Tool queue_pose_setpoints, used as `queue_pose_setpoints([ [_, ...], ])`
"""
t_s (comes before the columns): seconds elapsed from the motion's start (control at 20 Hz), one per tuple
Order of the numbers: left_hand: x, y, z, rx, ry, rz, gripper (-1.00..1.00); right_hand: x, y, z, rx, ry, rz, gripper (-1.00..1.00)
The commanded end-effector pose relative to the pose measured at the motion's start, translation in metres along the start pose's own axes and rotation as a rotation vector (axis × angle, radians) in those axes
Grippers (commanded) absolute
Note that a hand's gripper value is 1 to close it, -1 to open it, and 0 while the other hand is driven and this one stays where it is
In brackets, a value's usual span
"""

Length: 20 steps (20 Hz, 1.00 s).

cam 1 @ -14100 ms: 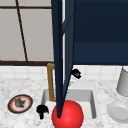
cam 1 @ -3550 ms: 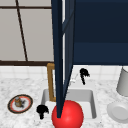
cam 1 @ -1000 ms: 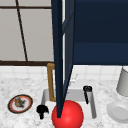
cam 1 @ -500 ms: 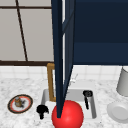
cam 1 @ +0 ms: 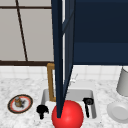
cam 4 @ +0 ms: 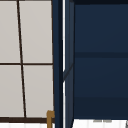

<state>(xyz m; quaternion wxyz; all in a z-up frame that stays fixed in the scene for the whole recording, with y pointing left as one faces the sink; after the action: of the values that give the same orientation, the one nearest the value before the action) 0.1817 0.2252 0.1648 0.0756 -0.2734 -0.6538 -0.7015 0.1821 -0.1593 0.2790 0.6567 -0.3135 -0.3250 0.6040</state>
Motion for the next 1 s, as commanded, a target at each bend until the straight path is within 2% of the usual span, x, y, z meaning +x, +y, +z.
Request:
queue_pose_setpoints([
  [0.0, 0.0, 0.0, 0.0, 0.0, 0.0, 0.0, 0.0, -0.005, 0.018, 0.023, 0.004, -0.038, 0.0, -1.0],
  [0.1, 0.0, 0.0, 0.0, 0.0, 0.0, 0.0, 0.0, -0.007, 0.027, 0.035, 0.004, -0.051, -0.002, -1.0],
  [0.25, 0.0, 0.0, 0.0, 0.0, 0.0, 0.0, 0.0, -0.011, 0.037, 0.05, 0.005, -0.069, 0.022, -1.0],
  [0.6, 0.0, 0.0, 0.0, 0.0, 0.0, 0.0, 0.0, -0.023, 0.064, 0.086, 0.009, -0.122, 0.005, -1.0],
  [0.75, 0.0, 0.0, 0.0, 0.0, 0.0, 0.0, 0.0, -0.024, 0.067, 0.091, -0.01, -0.114, -0.01, -1.0],
  [0.8, 0.0, 0.0, 0.0, 0.0, 0.0, 0.0, 0.0, -0.022, 0.066, 0.088, -0.006, -0.094, -0.013, -1.0],
  [0.95, 0.0, 0.0, 0.0, 0.0, 0.0, 0.0, 0.0, -0.023, 0.069, 0.09, 0.025, -0.088, -0.013, -1.0],
])
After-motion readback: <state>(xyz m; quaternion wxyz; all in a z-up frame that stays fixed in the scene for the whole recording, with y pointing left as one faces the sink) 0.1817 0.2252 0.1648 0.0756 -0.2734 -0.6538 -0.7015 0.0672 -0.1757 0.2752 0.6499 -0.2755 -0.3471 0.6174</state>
